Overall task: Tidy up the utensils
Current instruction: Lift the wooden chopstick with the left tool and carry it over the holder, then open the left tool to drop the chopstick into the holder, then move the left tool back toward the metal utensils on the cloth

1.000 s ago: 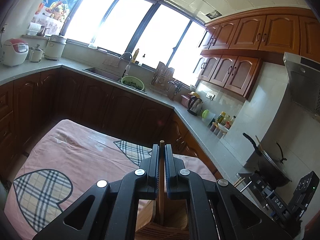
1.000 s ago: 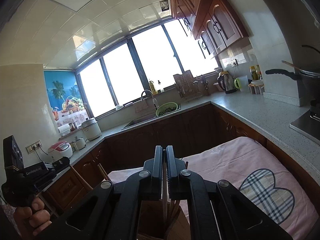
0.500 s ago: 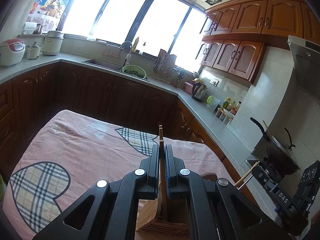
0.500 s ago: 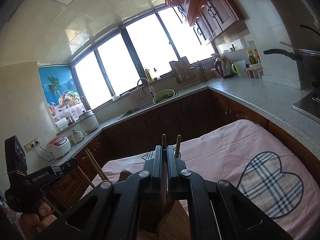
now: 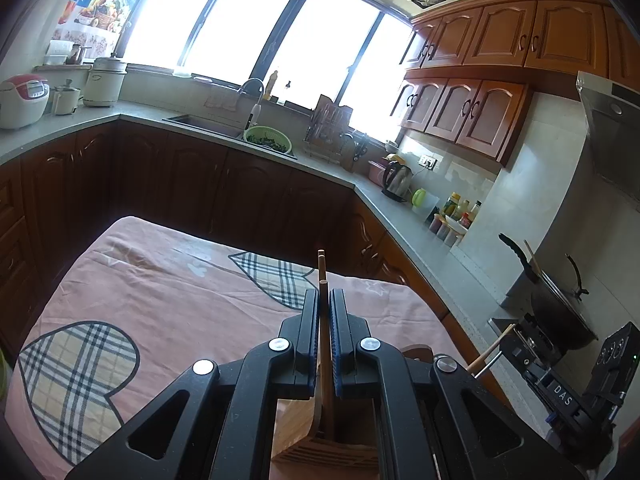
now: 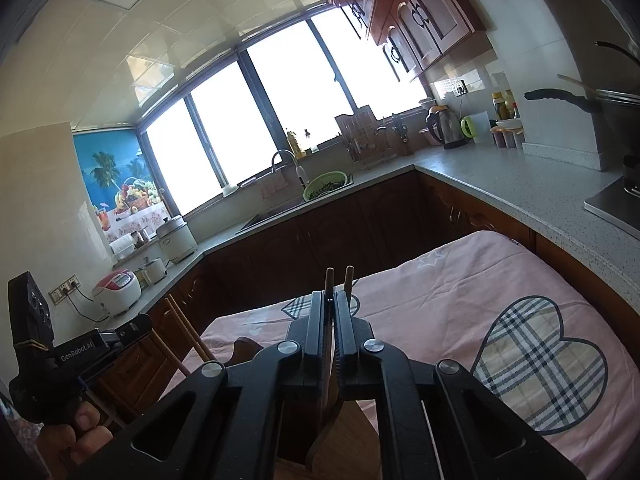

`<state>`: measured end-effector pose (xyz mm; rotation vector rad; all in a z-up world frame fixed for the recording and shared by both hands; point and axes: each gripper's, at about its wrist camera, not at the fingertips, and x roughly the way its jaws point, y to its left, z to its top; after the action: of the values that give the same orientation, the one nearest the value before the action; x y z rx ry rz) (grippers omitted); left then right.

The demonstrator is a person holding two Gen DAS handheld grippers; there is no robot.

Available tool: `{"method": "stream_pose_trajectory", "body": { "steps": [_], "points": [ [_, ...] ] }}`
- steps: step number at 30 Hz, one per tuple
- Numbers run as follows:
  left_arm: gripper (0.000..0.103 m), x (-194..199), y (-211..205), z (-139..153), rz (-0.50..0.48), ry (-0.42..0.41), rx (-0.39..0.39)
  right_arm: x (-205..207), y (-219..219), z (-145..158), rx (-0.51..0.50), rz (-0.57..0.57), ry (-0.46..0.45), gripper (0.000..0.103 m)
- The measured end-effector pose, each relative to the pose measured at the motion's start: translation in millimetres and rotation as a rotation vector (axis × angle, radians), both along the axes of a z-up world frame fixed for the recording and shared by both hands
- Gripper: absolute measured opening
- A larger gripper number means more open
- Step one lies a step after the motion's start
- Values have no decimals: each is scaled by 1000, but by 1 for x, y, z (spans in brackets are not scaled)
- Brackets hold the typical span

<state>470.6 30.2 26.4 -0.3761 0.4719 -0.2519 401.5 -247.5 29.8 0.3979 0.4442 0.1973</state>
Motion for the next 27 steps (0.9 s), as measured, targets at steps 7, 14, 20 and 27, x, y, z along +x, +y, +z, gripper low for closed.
{"method": "stream_pose_trajectory", "body": {
  "steps": [7,14,20,27],
  "points": [
    [7,-3,2,1,0,7,-11,-4,-6,1,16,-15,4,41],
    [45,-16,8,6,19,-3,-19,-13,-8,9,27,-22,-25,56],
    [70,-40,13,6,36,-11,-16,-25,-7,15,42,-2,-45,80],
    [77,-74,29,0,42,36,-24,-51,-5,21,52,22,-57,88]
  ]
}}
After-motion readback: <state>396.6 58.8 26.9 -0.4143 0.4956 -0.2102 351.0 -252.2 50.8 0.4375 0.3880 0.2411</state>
